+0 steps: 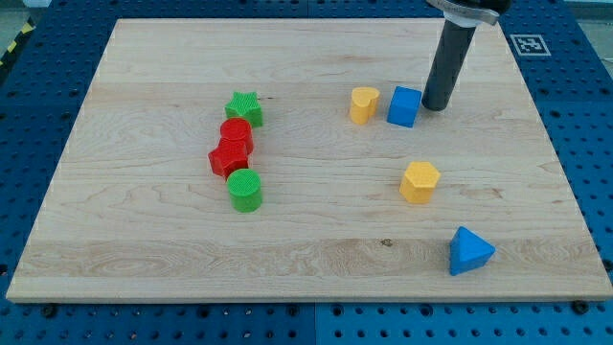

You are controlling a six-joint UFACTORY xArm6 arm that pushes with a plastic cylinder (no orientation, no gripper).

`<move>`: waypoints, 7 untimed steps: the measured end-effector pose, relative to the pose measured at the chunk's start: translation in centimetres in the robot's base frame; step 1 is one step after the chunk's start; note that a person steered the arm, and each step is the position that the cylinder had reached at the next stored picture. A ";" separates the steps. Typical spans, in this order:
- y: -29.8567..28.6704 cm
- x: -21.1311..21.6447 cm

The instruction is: Push hexagon above the triangle

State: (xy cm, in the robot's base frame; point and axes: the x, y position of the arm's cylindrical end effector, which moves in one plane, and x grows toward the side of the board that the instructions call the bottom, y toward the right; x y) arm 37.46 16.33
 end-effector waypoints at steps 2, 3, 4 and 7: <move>-2.3 0.0; 0.7 0.7; 5.8 4.3; -0.5 6.2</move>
State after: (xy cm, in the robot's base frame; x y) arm 43.67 15.87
